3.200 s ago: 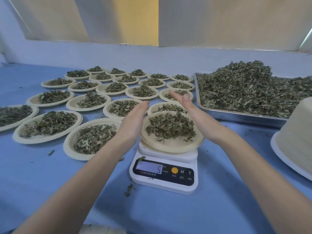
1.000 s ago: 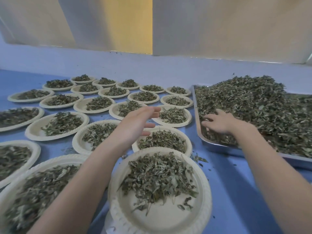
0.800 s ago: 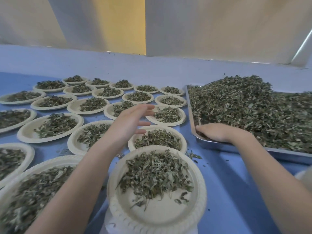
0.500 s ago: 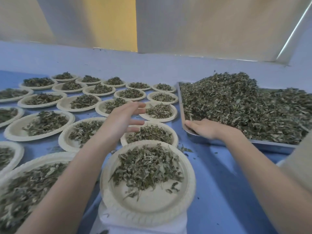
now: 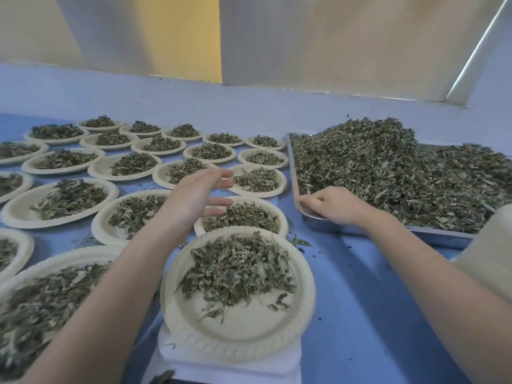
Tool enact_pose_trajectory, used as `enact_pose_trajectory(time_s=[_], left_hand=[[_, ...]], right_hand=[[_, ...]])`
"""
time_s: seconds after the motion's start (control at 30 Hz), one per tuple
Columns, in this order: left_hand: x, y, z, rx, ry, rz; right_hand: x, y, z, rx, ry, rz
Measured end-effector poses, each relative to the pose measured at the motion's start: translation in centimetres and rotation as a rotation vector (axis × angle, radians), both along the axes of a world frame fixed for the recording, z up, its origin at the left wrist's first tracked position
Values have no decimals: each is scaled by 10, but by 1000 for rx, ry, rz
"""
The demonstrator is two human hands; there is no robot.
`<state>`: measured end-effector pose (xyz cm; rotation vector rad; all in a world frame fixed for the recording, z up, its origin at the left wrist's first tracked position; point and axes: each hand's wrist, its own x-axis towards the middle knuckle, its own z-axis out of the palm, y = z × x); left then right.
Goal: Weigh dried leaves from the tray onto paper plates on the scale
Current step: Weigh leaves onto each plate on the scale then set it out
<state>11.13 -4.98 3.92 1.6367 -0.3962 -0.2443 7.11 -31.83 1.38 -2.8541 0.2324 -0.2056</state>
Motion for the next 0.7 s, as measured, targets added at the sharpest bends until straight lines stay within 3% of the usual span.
enact_pose_trajectory(time_s=[0.1,0.2,0.3,0.33,0.43,0.63,0.7], left_hand=[[0,1,-2,3,-8,-1],[2,1,-3,6,-2,-2],[5,3,-4,0,-6,7],[5,4,-5,4,-14,9],[6,5,-6,11,-25,5],[5,10,-5,17,-43,11],[4,10,-3,4,-39,15]], right_hand=[[7,-6,10,116,-95,-180],[9,5,24,532,-283,-341],[-7,47,44,1007,-352,-201],[-18,65,49,1062,-331,-126],[-51,117,50,860,-249,125],[-82,159,48,116,-43,560],[-84,158,49,33,33,648]])
